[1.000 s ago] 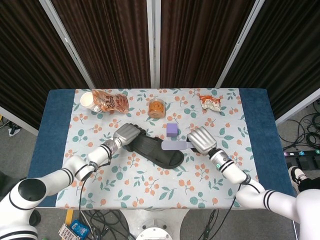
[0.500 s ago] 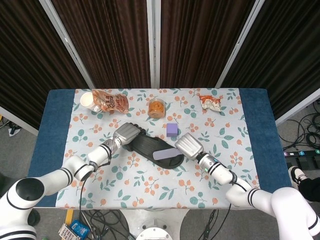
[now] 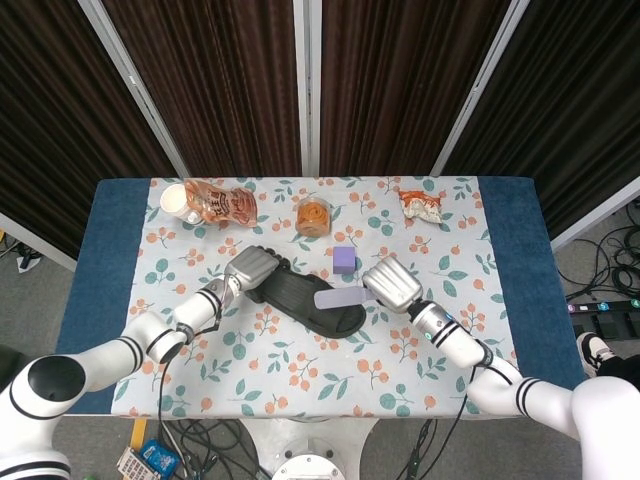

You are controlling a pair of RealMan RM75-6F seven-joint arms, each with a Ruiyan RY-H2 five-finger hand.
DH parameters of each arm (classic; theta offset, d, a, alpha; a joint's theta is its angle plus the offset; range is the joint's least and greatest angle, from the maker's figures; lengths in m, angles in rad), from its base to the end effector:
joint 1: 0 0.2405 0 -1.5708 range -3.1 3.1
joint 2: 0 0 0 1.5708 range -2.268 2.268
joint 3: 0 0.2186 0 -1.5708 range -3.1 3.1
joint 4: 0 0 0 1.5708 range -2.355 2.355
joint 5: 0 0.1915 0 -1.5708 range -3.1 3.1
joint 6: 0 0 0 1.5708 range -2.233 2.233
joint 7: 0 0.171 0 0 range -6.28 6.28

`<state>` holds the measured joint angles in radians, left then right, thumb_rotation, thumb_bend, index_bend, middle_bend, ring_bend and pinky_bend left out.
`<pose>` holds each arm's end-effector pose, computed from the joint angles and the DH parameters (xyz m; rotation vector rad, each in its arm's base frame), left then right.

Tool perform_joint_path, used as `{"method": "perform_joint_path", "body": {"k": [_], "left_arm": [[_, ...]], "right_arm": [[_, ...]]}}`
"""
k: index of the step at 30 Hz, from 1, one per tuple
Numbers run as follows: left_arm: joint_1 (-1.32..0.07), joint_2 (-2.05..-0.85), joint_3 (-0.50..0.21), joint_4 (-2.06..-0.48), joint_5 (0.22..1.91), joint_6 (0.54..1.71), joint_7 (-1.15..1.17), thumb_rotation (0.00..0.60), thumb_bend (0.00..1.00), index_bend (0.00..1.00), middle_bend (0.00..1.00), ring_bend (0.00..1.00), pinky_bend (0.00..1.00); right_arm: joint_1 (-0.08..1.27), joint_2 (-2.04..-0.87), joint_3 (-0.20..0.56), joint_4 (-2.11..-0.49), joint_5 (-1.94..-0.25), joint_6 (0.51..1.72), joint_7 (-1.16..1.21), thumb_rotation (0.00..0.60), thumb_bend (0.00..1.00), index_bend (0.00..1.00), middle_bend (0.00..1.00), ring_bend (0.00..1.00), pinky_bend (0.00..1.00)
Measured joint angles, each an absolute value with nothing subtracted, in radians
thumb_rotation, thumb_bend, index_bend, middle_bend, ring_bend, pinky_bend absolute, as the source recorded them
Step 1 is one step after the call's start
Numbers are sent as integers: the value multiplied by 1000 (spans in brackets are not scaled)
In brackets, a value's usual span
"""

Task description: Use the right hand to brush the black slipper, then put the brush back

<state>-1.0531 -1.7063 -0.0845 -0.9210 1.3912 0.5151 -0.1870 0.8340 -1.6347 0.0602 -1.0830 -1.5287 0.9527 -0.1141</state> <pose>-0.1061 0.3978 -0.0701 -2.2277 -0.9196 -0.6754 -0.1166 -0.3581 -0.0271 2.1292 -0.4958 0.9011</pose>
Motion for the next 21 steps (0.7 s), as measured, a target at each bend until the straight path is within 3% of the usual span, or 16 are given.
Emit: {"method": "perform_joint_path", "body": {"k": [5,9,16,21], "left_arm": [[-1053,-1702,-86,-928,1383,513,-175,600,246,408,416,251,288],[-1052,-1701,-86,-928,1377,512,-170,600,246,409,416,251,287],[-1050,-1702,-83,-925,1374,509,-165,600,247,408,416,251,287],[-1051,-1701,-83,-927,1372,508,-161,600,246,408,416,251,287]], "right_arm": [[873,-1714,80,-984,-1496,876,-153,600,493,1000,1000,1000,1000],[885,-1739,49,-958,-1501,823,-170,600,492,1000,1000,1000,1000],[859,-1643,-28,-1070,-1563,843,-141,600,491,1000,1000,1000,1000],[843,-1601,-11,-1109,-1573,915,-83,600,491,1000,1000,1000,1000]]}}
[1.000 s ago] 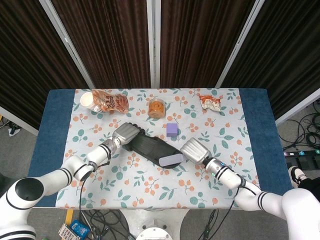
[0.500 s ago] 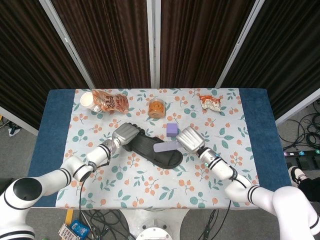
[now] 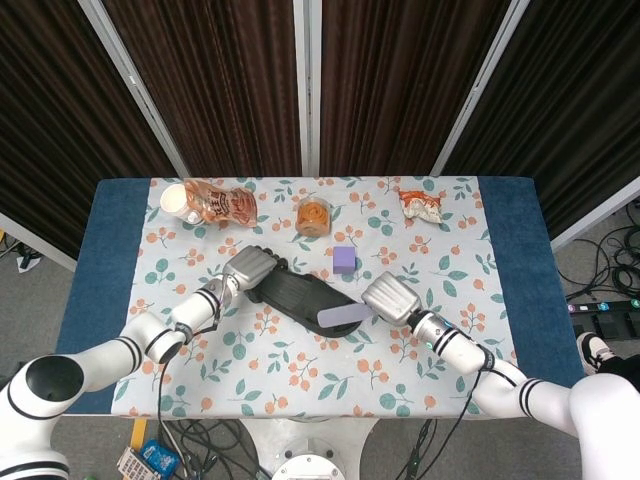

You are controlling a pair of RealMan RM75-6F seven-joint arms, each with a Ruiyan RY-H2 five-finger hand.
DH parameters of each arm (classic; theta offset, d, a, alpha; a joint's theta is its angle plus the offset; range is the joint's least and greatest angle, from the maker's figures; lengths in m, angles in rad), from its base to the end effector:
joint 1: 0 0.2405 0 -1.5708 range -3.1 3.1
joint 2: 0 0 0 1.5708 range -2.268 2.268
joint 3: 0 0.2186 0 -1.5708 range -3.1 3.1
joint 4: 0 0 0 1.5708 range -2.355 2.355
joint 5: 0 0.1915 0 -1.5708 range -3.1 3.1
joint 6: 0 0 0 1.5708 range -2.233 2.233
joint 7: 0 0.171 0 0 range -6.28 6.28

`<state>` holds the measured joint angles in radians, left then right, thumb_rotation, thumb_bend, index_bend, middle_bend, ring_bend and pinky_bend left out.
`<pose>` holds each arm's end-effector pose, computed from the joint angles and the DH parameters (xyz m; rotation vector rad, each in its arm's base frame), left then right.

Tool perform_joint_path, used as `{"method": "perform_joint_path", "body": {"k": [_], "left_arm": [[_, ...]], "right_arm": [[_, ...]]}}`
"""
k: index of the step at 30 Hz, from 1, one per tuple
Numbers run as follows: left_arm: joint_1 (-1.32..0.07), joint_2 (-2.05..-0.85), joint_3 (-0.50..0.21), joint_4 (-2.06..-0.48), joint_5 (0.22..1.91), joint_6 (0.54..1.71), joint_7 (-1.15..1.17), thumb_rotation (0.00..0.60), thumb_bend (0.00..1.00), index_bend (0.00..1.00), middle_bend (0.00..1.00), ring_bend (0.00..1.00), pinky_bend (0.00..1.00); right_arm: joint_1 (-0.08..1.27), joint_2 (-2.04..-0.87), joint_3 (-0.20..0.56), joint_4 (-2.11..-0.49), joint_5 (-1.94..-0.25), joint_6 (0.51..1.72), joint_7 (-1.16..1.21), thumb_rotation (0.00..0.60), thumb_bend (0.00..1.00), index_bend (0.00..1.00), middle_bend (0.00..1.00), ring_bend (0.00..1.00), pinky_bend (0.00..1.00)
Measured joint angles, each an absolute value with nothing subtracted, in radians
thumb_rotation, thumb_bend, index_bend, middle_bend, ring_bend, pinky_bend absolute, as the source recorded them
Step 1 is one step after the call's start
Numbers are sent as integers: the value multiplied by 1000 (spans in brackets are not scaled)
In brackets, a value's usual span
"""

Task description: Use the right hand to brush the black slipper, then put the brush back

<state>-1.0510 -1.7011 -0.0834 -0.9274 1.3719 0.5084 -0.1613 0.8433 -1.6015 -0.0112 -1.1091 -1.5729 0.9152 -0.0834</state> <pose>-0.1088 0.3979 -0.0692 -2.2244 -0.9153 -0.6583 -0.1282 -0.3434 -0.0365 2.2456 -0.4846 0.8228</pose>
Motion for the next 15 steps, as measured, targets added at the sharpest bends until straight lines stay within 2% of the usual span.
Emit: {"method": "perform_joint_path", "body": {"k": [5,9,12,15], "left_arm": [[-1053,-1697,-87,-934,1368,508,-156,600,247,407,417,251,288],[-1053,-1695,-88,-939,1363,507,-150,600,247,407,416,251,287],[-1052,-1695,-88,-937,1359,506,-147,600,247,407,416,251,287],[-1049,-1695,-87,-935,1358,507,-147,600,246,407,416,251,287]], "right_arm": [[859,-1645,59,-1053,-1530,912,-85,600,487,1000,1000,1000,1000],[892,-1710,80,-978,-1489,834,-129,600,478,1000,1000,1000,1000],[905,-1740,71,-951,-1482,792,-155,600,477,1000,1000,1000,1000],[898,-1723,39,-984,-1501,792,-153,600,477,1000,1000,1000,1000]]}}
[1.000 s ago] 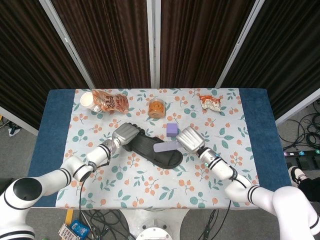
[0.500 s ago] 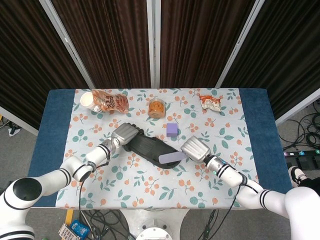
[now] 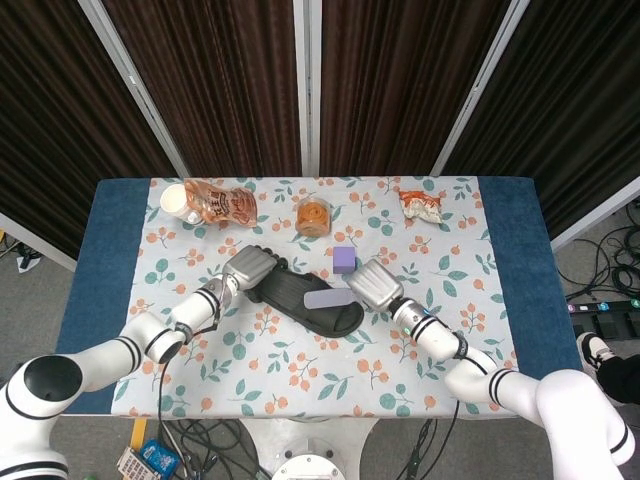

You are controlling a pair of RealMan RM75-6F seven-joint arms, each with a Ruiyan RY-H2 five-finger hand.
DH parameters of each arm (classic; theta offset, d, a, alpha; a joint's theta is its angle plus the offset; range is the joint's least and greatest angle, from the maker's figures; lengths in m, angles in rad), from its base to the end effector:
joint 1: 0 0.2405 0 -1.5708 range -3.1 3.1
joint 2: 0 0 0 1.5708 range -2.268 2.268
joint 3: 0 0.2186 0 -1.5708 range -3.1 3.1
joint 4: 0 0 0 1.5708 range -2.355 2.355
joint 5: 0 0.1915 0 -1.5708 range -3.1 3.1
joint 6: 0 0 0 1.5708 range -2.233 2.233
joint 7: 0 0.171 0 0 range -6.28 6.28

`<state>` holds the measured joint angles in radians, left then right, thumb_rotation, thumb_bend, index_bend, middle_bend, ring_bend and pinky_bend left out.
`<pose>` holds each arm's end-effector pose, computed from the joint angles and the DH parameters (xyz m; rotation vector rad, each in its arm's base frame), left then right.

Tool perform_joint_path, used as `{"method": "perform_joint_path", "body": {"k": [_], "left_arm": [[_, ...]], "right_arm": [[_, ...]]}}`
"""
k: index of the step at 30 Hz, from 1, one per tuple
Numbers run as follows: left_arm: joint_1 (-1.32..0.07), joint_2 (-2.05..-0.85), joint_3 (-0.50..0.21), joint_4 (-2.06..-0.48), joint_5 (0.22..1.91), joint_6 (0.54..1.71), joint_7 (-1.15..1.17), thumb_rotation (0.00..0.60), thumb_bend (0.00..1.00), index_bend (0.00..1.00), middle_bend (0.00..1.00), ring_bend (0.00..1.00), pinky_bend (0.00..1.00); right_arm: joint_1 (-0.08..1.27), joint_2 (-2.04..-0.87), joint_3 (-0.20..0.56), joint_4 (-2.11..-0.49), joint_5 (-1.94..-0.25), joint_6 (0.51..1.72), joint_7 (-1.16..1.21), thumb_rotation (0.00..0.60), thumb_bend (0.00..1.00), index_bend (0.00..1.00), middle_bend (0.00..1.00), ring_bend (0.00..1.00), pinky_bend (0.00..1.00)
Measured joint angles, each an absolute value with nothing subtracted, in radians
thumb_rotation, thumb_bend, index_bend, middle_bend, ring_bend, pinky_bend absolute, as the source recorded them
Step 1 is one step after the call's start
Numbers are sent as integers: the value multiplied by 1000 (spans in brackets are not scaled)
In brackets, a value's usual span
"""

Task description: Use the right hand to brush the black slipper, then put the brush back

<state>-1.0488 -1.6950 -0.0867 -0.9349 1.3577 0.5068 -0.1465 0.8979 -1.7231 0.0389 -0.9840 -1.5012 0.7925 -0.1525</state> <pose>-0.1097 0.3986 -0.0674 -2.2172 -0.9174 -0.6559 -0.1190 -0.3600 -0.0668 2.2508 -0.4788 0.7250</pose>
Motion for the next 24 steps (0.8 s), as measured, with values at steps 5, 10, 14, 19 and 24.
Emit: {"method": "perform_joint_path", "body": {"k": [5,10,14,19,24], "left_arm": [[-1045,-1694,-84,-935,1356,508,-143,600,247,404,414,251,287],[-1042,-1684,-83,-951,1354,509,-134,600,248,260,323,196,278],[-1035,-1655,-92,-996,1343,520,-132,600,249,130,165,83,185],[-1011,-1599,-108,-1077,1331,581,-119,600,248,121,145,73,167],[-962,-1516,-127,-1184,1305,667,-102,600,238,121,146,73,166]], "right_arm": [[867,-1646,-25,-1088,-1547,819,-138,600,477,1000,1000,1000,1000],[817,-1548,-59,-1183,-1578,898,-105,600,477,1000,1000,1000,1000],[768,-1484,-47,-1225,-1548,959,-81,600,477,1000,1000,1000,1000],[730,-1442,-17,-1230,-1452,953,-81,600,475,1000,1000,1000,1000],[721,-1461,4,-1183,-1347,862,-137,600,421,1000,991,996,1000]]}}
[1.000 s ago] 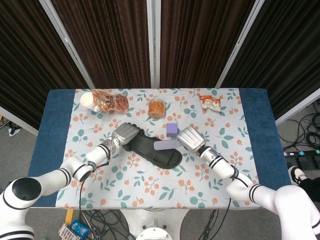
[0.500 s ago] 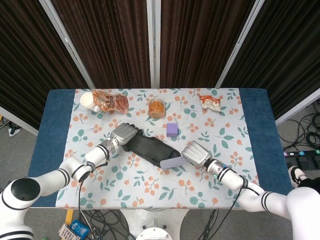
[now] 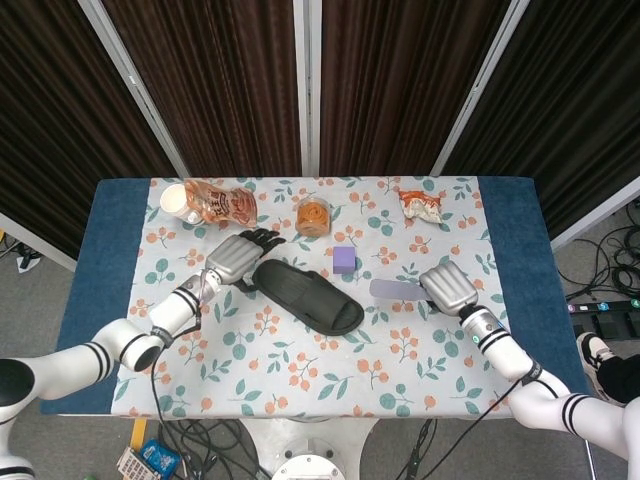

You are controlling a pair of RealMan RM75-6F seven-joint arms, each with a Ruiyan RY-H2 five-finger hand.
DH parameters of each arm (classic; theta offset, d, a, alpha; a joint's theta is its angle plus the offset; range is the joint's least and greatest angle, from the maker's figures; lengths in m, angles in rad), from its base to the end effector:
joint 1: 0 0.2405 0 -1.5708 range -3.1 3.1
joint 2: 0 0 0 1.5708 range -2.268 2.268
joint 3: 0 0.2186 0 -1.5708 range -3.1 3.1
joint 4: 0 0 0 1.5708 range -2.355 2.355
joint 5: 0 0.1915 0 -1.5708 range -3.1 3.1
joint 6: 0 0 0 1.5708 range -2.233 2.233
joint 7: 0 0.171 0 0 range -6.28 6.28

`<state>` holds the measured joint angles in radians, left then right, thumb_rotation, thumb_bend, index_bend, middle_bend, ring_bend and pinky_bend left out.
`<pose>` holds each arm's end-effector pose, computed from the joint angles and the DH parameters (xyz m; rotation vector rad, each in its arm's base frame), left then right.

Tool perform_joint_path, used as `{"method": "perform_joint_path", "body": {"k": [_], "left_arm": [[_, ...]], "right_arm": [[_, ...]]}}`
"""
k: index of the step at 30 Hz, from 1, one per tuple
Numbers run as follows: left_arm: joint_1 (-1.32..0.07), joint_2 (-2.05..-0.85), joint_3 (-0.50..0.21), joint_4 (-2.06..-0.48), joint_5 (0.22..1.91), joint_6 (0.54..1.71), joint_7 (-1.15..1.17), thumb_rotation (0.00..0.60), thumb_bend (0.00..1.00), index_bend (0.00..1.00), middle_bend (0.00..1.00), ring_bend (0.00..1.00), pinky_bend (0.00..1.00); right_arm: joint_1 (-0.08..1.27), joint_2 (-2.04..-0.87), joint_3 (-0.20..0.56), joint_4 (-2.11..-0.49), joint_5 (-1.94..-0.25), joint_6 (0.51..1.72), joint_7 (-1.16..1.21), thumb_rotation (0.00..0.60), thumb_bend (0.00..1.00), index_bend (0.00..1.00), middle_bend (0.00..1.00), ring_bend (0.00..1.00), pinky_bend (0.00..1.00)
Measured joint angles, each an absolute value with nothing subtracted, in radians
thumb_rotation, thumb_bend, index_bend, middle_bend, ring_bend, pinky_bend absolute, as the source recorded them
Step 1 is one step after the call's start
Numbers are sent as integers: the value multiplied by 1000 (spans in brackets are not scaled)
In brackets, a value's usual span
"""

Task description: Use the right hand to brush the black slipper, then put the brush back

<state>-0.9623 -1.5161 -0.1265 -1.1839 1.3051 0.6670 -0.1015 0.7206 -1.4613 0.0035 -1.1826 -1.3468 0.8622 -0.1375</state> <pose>-0.1050 0.3922 -0.0151 -2.0974 -0.9540 -0.8546 -0.2067 -0.3513 0.0125 2.0123 -0.7396 0.6236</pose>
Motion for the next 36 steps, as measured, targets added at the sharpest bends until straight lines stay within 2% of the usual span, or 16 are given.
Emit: {"method": "perform_joint_path", "body": {"k": [2,4,5,6,7,8,10,12,13,16,23,30,36], "left_arm": [[-932,-1481,-131,-1223,1296,715,-95,600,229,121,145,73,166],[-900,-1450,-133,-1255,1289,758,-94,600,225,121,145,73,166],[-878,-1429,-134,-1275,1285,786,-94,600,223,121,145,73,166],[-860,-1412,-134,-1287,1283,806,-95,600,222,121,146,73,166],[-843,-1397,-133,-1298,1281,825,-97,600,221,121,146,73,166],[-822,-1378,-132,-1310,1280,849,-100,600,220,121,146,73,166],[-792,-1354,-129,-1325,1281,883,-108,600,219,121,146,73,166],[-760,-1331,-124,-1337,1283,918,-122,600,219,121,146,73,166],[-747,-1323,-122,-1341,1285,932,-128,600,219,121,146,73,166],[-707,-1297,-114,-1352,1290,970,-150,600,216,121,146,73,165],[-594,-1237,-85,-1380,1279,1047,-178,600,202,121,145,73,165],[-440,-1198,-61,-1405,1227,1208,-121,600,192,121,146,73,166],[-304,-1196,-33,-1445,1223,1384,-39,600,184,121,146,73,165]], "right_arm": [[720,-1482,11,-1157,-1315,831,-160,600,383,1000,951,964,1000],[720,-1504,18,-1131,-1285,805,-188,600,345,991,876,889,990],[719,-1512,20,-1123,-1274,797,-200,600,314,945,807,812,949],[718,-1520,24,-1117,-1259,788,-213,600,273,857,718,715,871],[717,-1524,26,-1117,-1248,782,-221,600,222,694,593,580,737],[716,-1527,28,-1117,-1239,776,-228,600,195,586,517,497,651],[712,-1526,33,-1129,-1218,769,-241,600,112,253,303,257,417],[709,-1517,37,-1151,-1197,761,-253,600,39,49,154,95,267],[708,-1511,38,-1164,-1189,757,-258,600,18,6,90,41,205],[703,-1478,40,-1219,-1164,749,-277,600,0,0,2,0,96],[660,-1333,45,-1399,-1156,801,-261,600,15,0,9,0,69],[524,-1194,57,-1494,-1219,1031,-110,600,153,0,56,0,70],[367,-1134,39,-1536,-1268,1255,-61,600,155,0,49,0,70]]}}
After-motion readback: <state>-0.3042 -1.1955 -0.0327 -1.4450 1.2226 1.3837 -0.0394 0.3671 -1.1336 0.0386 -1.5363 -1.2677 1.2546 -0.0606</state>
